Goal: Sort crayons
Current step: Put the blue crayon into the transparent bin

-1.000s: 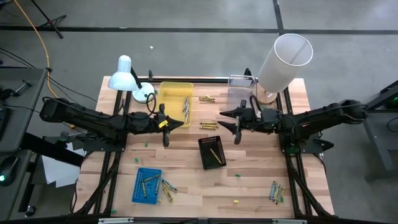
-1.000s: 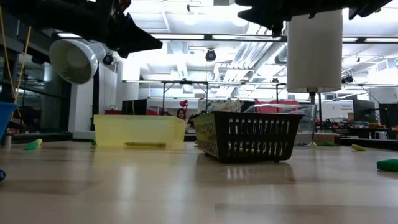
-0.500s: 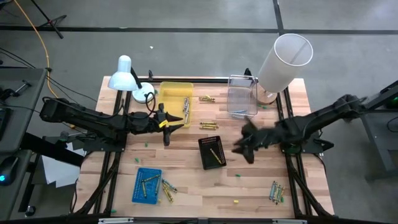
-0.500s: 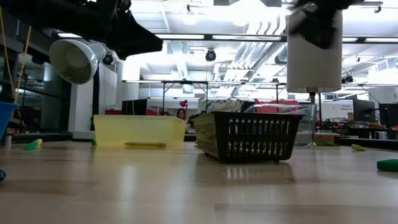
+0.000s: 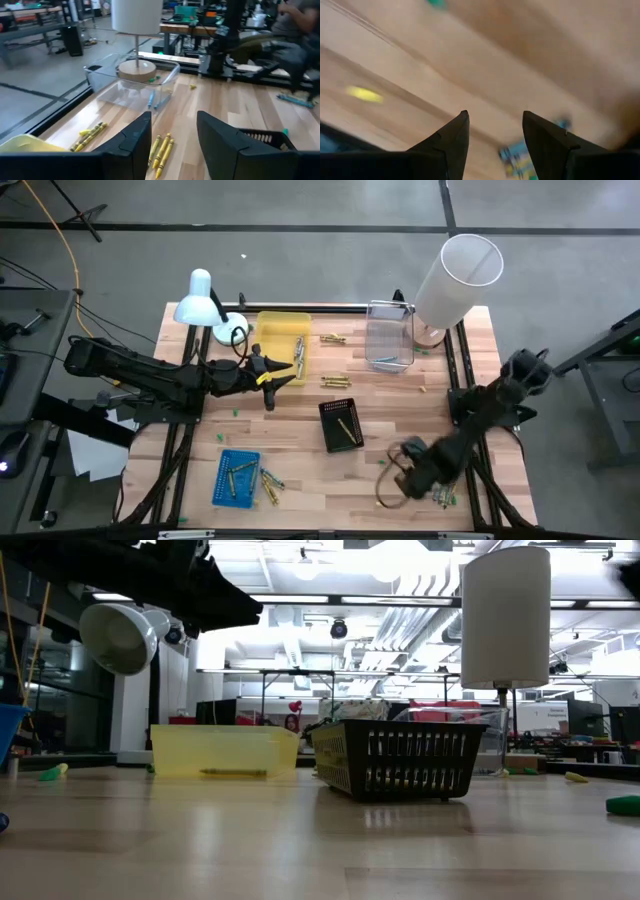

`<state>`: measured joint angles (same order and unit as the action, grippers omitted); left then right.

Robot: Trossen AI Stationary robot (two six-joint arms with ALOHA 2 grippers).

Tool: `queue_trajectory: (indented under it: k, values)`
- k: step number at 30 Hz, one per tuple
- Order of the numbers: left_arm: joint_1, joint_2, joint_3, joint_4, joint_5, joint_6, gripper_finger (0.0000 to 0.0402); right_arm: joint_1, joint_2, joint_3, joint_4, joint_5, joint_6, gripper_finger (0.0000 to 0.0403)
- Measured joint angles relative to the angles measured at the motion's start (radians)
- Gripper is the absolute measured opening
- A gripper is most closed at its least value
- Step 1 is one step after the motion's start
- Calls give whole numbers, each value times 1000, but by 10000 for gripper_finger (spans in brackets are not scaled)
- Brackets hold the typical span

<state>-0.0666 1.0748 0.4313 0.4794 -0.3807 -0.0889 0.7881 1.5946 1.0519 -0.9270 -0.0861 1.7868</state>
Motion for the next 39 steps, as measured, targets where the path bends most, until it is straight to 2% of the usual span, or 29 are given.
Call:
queue_trajectory:
  k: [4,10,18,24,39]
  values:
    - [0,0,0,14,-39,-8,147,129,61,0,47,-74,239,179]
    - [0,0,0,55,-52,-15,147,259,69,0,32,9,529,179]
    - [0,0,0,37,-51,-49,147,218,69,-23,37,75,526,179]
    - [0,0,0,-11,-50,-68,147,207,69,-84,107,6,536,179]
    - [0,0,0,-21,-48,-95,147,199,69,-168,214,-1,535,179]
